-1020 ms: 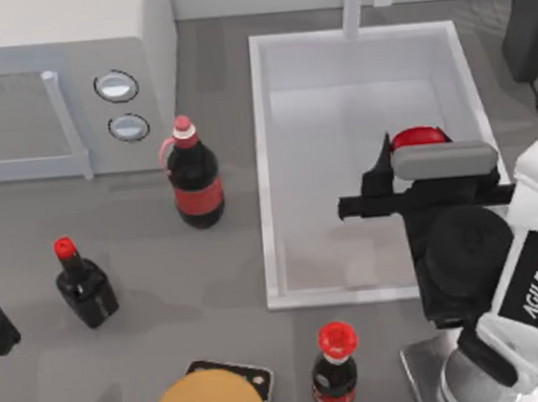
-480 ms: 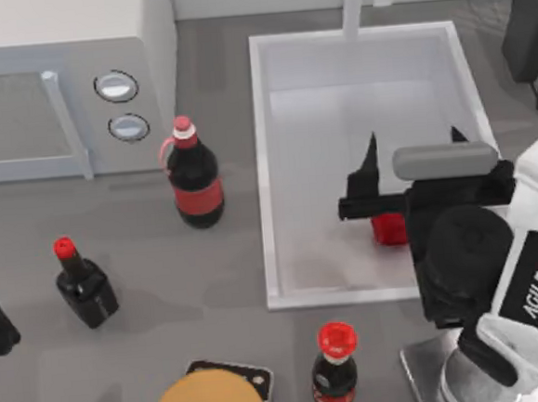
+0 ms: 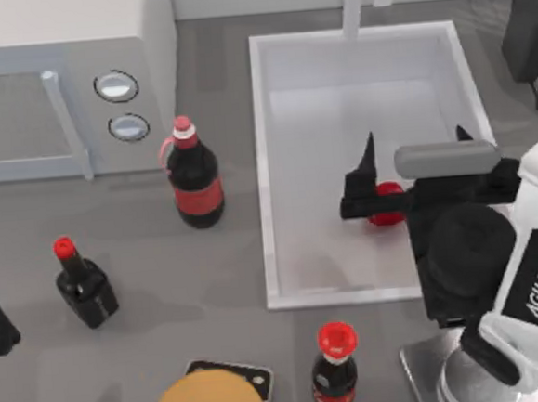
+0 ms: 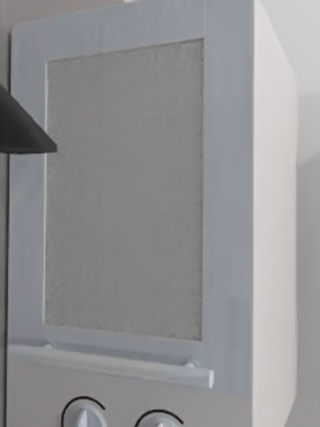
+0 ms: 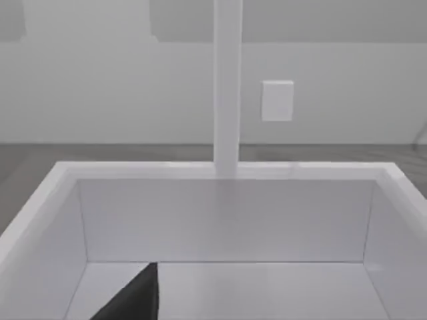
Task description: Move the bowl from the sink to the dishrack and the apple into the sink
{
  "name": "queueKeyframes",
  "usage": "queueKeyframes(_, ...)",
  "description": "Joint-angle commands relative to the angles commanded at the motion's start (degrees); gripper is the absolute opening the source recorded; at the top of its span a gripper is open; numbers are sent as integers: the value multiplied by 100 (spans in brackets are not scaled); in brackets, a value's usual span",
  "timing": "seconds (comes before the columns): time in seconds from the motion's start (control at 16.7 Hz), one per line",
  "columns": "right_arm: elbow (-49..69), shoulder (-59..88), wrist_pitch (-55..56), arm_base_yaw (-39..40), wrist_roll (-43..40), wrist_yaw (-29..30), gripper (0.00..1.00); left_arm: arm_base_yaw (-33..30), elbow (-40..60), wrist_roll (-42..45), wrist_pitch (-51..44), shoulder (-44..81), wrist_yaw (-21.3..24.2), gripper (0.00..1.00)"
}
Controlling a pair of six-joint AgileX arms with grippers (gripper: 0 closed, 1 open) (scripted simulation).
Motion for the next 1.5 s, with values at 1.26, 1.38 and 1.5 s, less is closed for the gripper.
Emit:
queueKeyframes(1.26,-3276,-11246,-8374,-3589,-79,-3491,100,0,0,0,0,0,0,100)
queueKeyframes(1.38,-3384,-11970,-8809,-3661,-86,-3691,100,0,0,0,0,0,0,100)
queueKeyframes(1.5,-3442,-12452,-9063,-3685,-91,-3822,100,0,0,0,0,0,0,100)
